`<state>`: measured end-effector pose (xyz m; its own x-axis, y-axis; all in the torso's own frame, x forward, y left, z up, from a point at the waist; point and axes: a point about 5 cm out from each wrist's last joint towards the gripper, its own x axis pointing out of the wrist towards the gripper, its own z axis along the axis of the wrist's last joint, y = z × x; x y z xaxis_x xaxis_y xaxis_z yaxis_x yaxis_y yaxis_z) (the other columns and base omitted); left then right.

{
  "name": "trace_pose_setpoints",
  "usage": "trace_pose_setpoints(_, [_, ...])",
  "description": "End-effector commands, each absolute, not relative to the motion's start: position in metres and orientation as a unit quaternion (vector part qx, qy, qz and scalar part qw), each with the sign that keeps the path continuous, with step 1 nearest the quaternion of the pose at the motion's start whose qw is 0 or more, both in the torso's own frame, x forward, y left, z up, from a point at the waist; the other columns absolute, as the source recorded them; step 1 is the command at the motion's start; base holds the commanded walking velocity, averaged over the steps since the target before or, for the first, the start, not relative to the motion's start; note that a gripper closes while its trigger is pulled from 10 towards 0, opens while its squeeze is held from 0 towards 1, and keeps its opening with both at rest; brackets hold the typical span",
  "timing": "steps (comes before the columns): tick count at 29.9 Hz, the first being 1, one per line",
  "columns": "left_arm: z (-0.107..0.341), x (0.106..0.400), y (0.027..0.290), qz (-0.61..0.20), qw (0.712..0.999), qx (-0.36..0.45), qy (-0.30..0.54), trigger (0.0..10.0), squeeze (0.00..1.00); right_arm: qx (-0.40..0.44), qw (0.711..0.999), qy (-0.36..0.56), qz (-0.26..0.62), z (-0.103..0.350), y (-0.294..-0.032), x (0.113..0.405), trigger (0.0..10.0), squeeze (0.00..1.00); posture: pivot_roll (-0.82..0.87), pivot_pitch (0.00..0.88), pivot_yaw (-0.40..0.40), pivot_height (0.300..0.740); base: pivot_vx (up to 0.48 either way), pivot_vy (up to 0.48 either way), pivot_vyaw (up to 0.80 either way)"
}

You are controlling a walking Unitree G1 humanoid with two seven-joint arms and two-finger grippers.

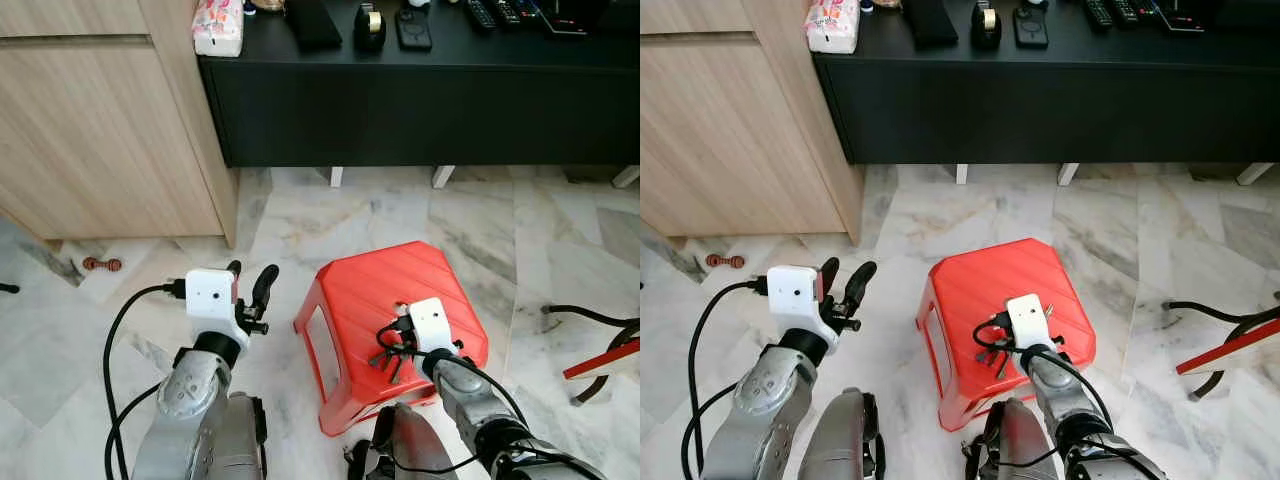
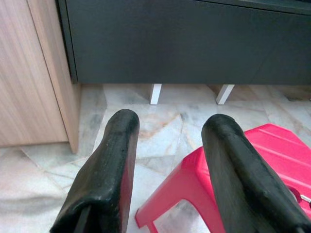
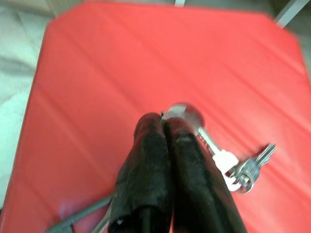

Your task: Hang keys on a hook

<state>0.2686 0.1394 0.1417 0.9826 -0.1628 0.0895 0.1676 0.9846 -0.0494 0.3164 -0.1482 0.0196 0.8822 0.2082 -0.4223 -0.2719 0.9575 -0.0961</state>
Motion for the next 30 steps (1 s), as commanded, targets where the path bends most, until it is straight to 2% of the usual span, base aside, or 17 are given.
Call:
trace_pose_setpoints(1, [0.136,0.271,0.143,-0.081,0.996,-0.027,-0.039,10.0,0.0,-0.068,0.971,0.201,0.114,0.018,-0.155,0.313,0.0,0.0,0.23,0.115,-0.09,0.642,0.0,0.0,0.0])
trace_pose_setpoints(5, [0.13,0.275,0.151,-0.072,0.997,-0.02,-0.036,10.0,0.0,-0.056,0.976,0.177,0.112,0.025,-0.158,0.316,0.0,0.0,0.23,0.071,-0.091,0.642,0.0,0.0,0.0])
trace_pose_setpoints(10, [0.11,0.278,0.175,-0.029,1.0,-0.002,-0.011,10.0,0.0,-0.047,0.983,0.129,0.123,0.038,-0.158,0.321,0.0,0.0,0.22,0.0,-0.094,0.642,0.0,0.0,0.0])
trace_pose_setpoints(17, [0.071,0.269,0.209,0.031,0.998,0.016,0.05,10.0,0.0,-0.036,0.988,0.087,0.125,0.046,-0.16,0.318,0.0,0.0,0.21,0.0,-0.093,0.642,0.0,0.0,0.0])
trace_pose_setpoints(18, [0.058,0.265,0.22,0.053,0.996,0.02,0.072,10.0,0.0,-0.03,0.989,0.076,0.125,0.048,-0.16,0.315,0.0,0.0,0.21,0.0,-0.087,0.642,0.0,0.0,0.0])
trace_pose_setpoints(19, [0.051,0.262,0.227,0.066,0.994,0.025,0.084,10.0,0.0,-0.028,0.989,0.072,0.122,0.049,-0.16,0.314,2.5,0.0,0.2,0.0,-0.083,0.642,0.0,0.0,0.0])
trace_pose_setpoints(20, [0.038,0.257,0.238,0.089,0.99,0.024,0.107,10.0,0.0,-0.022,0.99,0.066,0.119,0.05,-0.161,0.311,10.0,0.0,0.19,0.0,-0.08,0.642,0.0,0.0,0.0])
trace_pose_setpoints(23, [0.032,0.255,0.243,0.097,0.988,0.02,0.117,10.0,0.0,-0.018,0.991,0.064,0.117,0.05,-0.161,0.309,10.0,0.0,0.19,0.0,-0.078,0.642,0.0,0.0,0.0])
trace_pose_setpoints(26, [0.0,0.238,0.252,0.117,0.974,0.018,0.191,10.0,0.0,0.003,0.995,0.069,0.075,0.046,-0.172,0.304,10.0,0.0,0.19,0.0,-0.064,0.642,0.0,0.0,0.0])
trace_pose_setpoints(29, [-0.031,0.217,0.245,0.094,0.959,0.021,0.267,10.0,0.0,0.008,0.996,0.067,0.06,0.046,-0.173,0.3,10.0,0.0,0.17,0.0,-0.042,0.642,0.0,0.0,0.0])
trace_pose_setpoints(30, [-0.031,0.217,0.245,0.094,0.959,0.021,0.267,10.0,0.0,0.008,0.996,0.067,0.06,0.046,-0.173,0.3,10.0,0.0,0.17,0.0,-0.042,0.642,0.0,0.0,0.0])
